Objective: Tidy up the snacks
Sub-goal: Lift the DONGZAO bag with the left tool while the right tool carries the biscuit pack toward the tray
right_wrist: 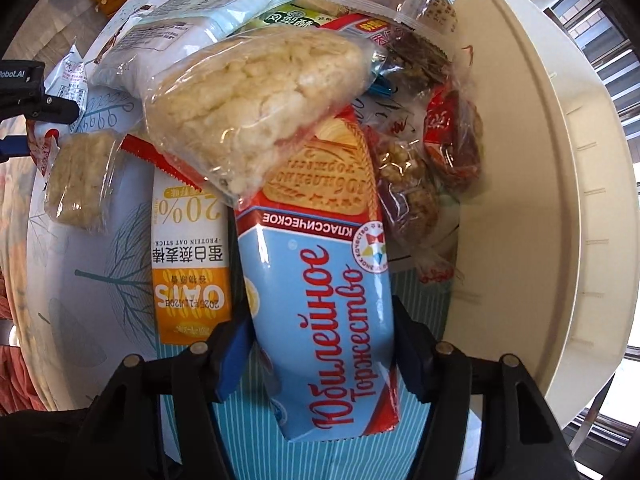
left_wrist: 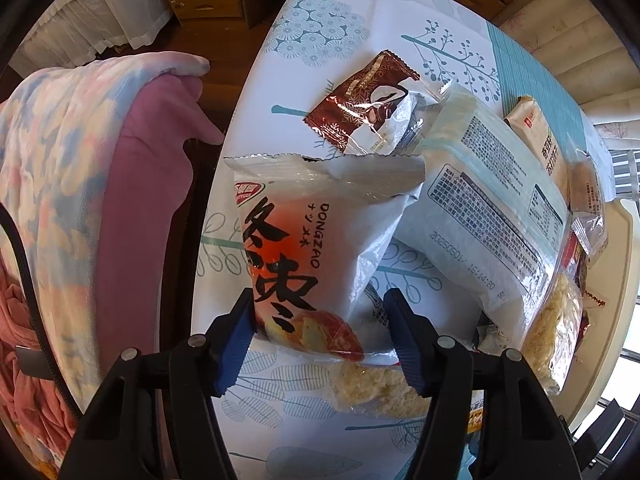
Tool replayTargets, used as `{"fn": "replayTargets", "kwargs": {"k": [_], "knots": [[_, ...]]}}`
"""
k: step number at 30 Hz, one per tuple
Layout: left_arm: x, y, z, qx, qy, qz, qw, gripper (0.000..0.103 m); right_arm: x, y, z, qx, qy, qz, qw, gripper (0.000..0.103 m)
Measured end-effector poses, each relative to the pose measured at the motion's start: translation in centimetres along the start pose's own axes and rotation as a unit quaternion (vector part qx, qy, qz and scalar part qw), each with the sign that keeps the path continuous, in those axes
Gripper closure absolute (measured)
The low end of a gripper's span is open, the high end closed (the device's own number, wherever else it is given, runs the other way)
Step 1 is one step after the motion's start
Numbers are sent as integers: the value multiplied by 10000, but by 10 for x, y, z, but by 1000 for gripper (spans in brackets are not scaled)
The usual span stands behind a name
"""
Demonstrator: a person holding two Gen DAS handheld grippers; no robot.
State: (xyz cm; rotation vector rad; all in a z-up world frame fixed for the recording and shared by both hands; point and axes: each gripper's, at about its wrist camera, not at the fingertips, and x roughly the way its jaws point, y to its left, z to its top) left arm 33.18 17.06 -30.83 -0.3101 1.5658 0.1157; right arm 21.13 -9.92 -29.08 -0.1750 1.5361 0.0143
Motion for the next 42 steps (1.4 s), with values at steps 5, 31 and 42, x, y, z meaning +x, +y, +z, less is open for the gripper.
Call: {"fn": "replayTargets", "kwargs": {"k": [5, 31, 42], "knots": [[-1, 0, -2, 78, 75, -38, 9999, 46, 1, 0, 4, 24, -31, -35, 10000, 47], [-61, 5, -106, 1157, 218, -606, 9912, 46, -51, 27, -62, 1198, 182, 333, 9921, 49], [-122, 5, -147, 1765, -505, -1334, 9739, 46, -109, 29, -82, 1603, -507, 430, 9848, 48]]}}
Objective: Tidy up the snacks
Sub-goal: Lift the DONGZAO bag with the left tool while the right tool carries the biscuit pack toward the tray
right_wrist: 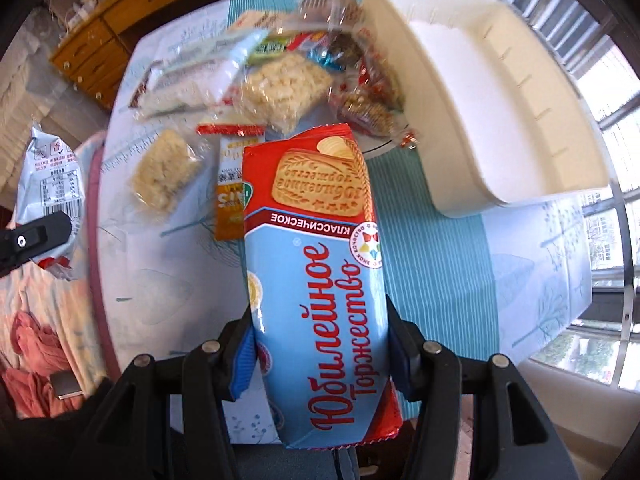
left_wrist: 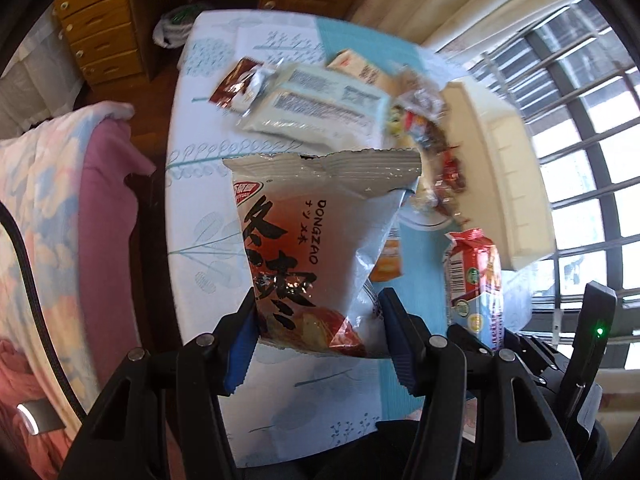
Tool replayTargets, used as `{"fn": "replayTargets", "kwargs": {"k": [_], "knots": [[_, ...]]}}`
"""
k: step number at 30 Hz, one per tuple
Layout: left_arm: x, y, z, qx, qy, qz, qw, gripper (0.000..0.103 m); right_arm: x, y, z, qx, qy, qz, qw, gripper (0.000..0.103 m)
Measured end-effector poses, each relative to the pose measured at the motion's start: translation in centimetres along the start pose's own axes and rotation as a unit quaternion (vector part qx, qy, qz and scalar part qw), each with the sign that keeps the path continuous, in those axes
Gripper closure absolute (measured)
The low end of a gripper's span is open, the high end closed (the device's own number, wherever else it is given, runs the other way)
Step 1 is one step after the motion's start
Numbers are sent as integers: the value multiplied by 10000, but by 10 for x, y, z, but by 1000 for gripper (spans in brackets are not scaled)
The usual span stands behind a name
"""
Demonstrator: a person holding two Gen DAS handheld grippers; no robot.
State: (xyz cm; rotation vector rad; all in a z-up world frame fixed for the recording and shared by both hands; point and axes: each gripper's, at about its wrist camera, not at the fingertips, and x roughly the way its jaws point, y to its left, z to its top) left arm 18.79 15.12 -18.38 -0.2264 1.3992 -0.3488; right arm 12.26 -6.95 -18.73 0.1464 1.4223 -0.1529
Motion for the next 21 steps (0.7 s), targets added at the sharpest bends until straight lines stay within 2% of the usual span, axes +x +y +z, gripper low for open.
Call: {"fn": "replayTargets", "kwargs": {"k": [3, 11, 16, 21], "knots": [[-14, -4, -7, 86, -260, -374, 9989, 46, -6, 3, -14, 0, -149, -6, 9999, 49], [-51, -24, -14, 384, -982, -944, 9899, 46, -36, 5, -22, -98, -609, 129, 9980, 48], [-72, -40, -15, 544, -1374, -1100, 9829, 46, -51, 0, -13, -135, -864, 334, 9956, 49], [-82, -62, -12, 509, -1628, -973, 9805, 46, -66, -14, 1, -321, -1129, 494, 9919, 49]]}}
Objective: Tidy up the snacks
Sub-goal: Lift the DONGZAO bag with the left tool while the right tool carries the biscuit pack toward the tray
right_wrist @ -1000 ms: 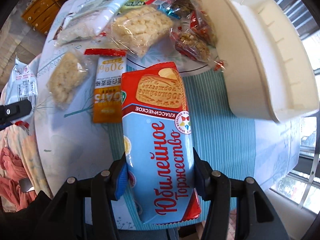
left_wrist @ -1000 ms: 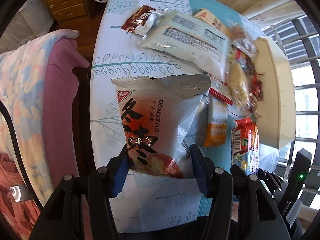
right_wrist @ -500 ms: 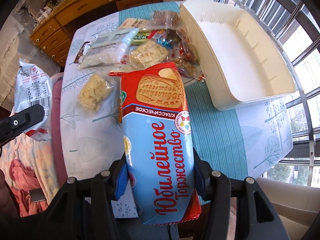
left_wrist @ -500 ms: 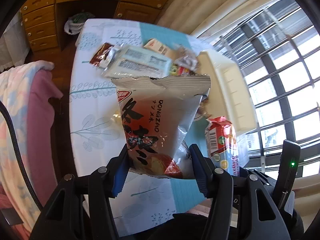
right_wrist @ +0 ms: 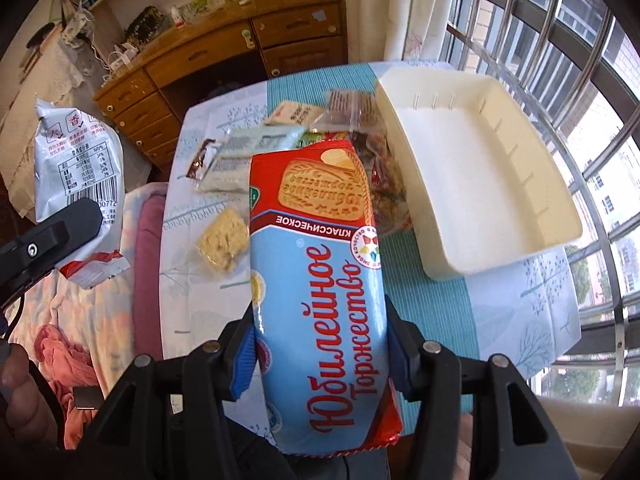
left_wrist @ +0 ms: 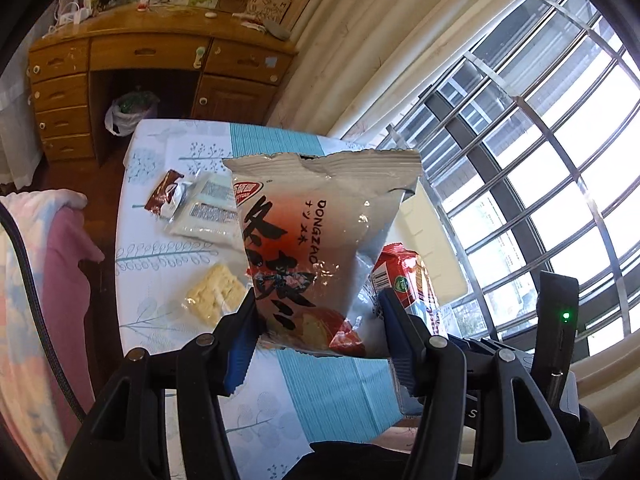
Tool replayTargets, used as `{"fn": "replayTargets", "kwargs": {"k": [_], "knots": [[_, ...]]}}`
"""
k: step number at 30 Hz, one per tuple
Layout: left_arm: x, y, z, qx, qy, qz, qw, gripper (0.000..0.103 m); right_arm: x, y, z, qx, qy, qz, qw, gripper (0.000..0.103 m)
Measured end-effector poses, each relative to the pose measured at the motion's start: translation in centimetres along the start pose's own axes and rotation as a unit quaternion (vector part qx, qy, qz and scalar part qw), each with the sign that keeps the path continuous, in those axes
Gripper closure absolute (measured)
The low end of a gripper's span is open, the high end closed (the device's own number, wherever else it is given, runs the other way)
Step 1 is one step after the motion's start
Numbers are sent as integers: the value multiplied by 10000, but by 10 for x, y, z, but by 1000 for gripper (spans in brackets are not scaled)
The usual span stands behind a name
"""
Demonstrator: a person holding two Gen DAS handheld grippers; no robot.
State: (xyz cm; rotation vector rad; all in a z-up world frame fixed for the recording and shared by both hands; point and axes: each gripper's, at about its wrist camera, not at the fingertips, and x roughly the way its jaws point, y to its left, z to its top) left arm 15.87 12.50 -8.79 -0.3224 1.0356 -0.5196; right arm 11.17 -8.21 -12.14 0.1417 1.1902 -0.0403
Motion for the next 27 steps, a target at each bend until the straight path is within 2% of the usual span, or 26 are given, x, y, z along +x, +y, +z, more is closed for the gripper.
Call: {"fn": "replayTargets", "kwargs": {"k": [7, 16, 27], "knots": [[12, -43, 8, -80, -259, 226, 9994, 46, -18, -35, 19, -249, -379, 236, 9987, 49], [36, -109, 19, -50, -603, 404, 9973, 46, -32, -103, 45, -370, -780, 519, 9949, 50], [107, -170, 26, 8, -475, 466, 9978, 46, -27, -177, 68, -433, -977, 442, 9933, 50]]}}
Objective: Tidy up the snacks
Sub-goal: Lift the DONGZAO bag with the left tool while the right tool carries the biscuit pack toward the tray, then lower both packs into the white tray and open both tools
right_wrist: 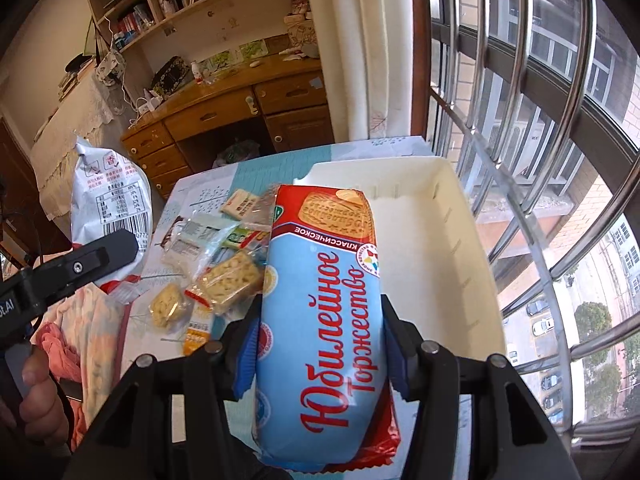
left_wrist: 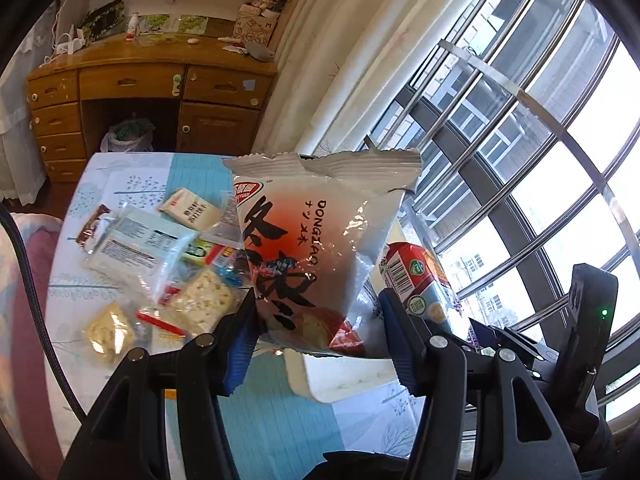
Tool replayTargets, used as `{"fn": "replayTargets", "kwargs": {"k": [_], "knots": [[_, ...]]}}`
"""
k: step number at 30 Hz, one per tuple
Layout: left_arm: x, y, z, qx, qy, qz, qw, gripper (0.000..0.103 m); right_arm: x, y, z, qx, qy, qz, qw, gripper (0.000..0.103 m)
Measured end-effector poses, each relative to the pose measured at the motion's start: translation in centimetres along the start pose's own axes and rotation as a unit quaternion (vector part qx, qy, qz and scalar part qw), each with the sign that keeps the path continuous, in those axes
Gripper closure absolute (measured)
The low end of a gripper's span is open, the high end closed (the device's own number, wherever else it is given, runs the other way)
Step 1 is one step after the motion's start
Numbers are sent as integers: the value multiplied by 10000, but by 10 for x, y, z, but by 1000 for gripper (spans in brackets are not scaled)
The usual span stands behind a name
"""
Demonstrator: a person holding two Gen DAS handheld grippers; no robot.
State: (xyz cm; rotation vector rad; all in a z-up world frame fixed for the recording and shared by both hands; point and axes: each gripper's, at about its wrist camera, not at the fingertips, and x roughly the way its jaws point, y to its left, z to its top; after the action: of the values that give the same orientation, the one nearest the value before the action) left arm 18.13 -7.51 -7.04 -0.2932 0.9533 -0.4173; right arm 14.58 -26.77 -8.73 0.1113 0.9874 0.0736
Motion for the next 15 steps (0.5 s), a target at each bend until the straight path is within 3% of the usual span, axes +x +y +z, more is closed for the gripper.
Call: {"fn": "replayTargets", "kwargs": {"k": [13, 15], "knots": [[85, -67, 16, 405, 530, -108, 9977, 45, 11, -68, 33, 252, -220, -261, 9991, 50], [92, -70, 18, 445, 591, 26, 9973, 38, 17, -74, 38, 316, -218, -250, 9990, 50]]}}
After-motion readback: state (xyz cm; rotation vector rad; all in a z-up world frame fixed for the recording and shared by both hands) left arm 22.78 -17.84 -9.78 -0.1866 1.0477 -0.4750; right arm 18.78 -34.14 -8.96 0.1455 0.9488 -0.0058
